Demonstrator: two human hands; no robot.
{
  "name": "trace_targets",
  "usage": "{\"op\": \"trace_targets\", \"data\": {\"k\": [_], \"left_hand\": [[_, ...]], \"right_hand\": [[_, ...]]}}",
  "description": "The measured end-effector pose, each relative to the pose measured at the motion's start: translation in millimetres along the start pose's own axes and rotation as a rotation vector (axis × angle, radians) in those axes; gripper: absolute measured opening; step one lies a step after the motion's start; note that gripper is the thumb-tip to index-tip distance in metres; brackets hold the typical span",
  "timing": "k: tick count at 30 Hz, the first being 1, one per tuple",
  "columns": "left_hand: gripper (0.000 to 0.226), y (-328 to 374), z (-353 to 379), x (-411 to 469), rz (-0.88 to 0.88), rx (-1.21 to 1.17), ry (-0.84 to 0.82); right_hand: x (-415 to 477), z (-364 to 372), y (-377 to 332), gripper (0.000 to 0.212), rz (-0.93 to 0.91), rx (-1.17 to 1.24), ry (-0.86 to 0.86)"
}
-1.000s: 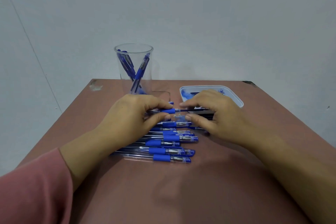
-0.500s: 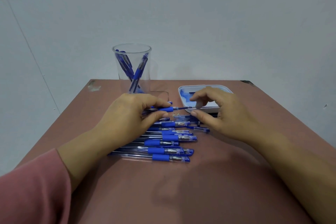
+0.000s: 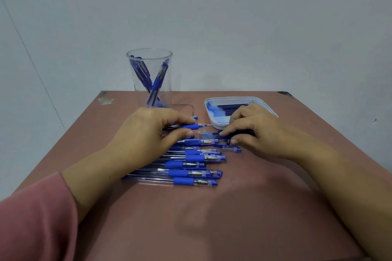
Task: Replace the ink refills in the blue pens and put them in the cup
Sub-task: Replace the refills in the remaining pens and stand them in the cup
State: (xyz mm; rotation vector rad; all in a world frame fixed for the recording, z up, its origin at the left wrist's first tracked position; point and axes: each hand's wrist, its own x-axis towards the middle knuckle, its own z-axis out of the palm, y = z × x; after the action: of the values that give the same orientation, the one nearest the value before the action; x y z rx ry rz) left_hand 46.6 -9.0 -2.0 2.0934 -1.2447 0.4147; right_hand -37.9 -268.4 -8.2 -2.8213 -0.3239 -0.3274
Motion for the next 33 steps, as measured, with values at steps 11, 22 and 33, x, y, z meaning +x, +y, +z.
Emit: {"op": "trace_targets", "data": {"k": [11, 22, 33], "left_hand": [[0.045, 0.9, -1.3, -0.2, -0.007, -0.003, -0.011], [0.041, 2.4, 0.3, 0.0, 0.010, -0.004, 0.001], [0.037, 3.2, 1.3, -1.5, 0.015, -0.032, 0.033]], "right_hand": [[0.8, -3.1, -11.7, 0.017, -0.019, 0.032, 0.098], [0.3, 2.4, -45.3, 0.028, -0.023, 0.415, 0.318], [5.5, 13.7, -50.0, 0.014, -0.040, 0.420, 0.373]]}}
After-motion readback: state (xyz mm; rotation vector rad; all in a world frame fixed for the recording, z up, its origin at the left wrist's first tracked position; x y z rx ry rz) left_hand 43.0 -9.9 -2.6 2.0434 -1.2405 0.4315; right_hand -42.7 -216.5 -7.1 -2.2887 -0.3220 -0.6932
